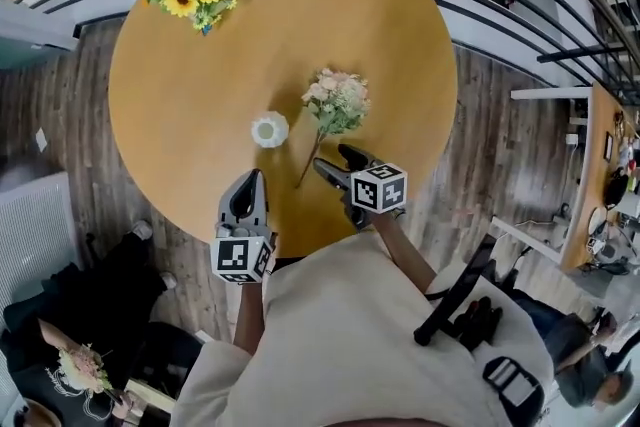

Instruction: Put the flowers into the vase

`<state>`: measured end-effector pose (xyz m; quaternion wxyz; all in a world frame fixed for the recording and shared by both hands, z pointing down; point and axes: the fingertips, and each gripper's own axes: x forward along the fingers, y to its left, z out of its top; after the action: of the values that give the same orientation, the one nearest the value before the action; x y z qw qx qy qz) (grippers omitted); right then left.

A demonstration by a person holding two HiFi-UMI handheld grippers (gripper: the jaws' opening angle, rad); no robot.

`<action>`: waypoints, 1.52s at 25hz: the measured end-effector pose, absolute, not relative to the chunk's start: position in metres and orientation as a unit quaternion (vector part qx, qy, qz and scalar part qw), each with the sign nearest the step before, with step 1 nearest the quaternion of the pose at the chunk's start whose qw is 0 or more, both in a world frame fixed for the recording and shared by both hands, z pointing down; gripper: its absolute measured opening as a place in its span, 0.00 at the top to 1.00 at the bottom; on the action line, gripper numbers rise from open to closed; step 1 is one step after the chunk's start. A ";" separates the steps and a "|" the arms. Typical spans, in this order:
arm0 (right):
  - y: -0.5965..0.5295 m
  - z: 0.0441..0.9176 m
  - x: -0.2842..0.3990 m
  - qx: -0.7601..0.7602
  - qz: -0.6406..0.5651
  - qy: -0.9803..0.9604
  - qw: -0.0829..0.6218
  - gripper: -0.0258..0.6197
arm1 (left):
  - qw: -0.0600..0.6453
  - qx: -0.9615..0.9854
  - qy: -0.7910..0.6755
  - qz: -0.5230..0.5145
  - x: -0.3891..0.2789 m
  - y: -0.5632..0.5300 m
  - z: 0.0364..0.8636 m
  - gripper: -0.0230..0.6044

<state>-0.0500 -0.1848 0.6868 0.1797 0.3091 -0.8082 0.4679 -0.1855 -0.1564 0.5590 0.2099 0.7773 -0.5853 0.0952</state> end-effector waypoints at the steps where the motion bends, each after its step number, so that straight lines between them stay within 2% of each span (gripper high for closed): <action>1: -0.191 0.691 -0.049 0.316 0.470 -0.804 0.181 0.45 | 0.212 0.776 -0.586 0.096 -0.187 -0.157 0.560 0.95; 9: -0.236 0.715 -0.059 0.335 0.495 -0.782 0.175 0.47 | 0.218 0.765 -0.598 0.101 -0.205 -0.162 0.563 0.95; 11: -0.242 0.718 -0.059 0.342 0.496 -0.780 0.172 0.70 | 0.219 0.761 -0.601 0.103 -0.210 -0.162 0.564 0.95; 12: -0.244 0.719 -0.061 0.341 0.503 -0.777 0.164 0.77 | 0.219 0.760 -0.603 0.104 -0.213 -0.162 0.564 0.95; 15: -0.251 0.721 -0.070 0.327 0.524 -0.773 0.144 0.79 | 0.220 0.756 -0.607 0.107 -0.218 -0.162 0.565 0.95; 19: -0.258 0.713 -0.075 0.321 0.510 -0.788 0.129 0.86 | 0.219 0.755 -0.609 0.109 -0.220 -0.164 0.564 0.95; 28: -0.268 0.666 -0.068 0.338 0.429 -0.832 0.096 0.91 | 0.207 0.765 -0.601 0.099 -0.210 -0.165 0.555 0.95; 38: -0.301 0.513 -0.065 0.353 0.244 -0.903 -0.009 0.93 | 0.166 0.779 -0.600 0.077 -0.200 -0.164 0.530 0.95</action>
<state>-0.0652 -0.3011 0.5131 -0.0086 0.3535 -0.9029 0.2445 -0.1999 -0.1639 0.5299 0.1663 0.7789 -0.5998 0.0766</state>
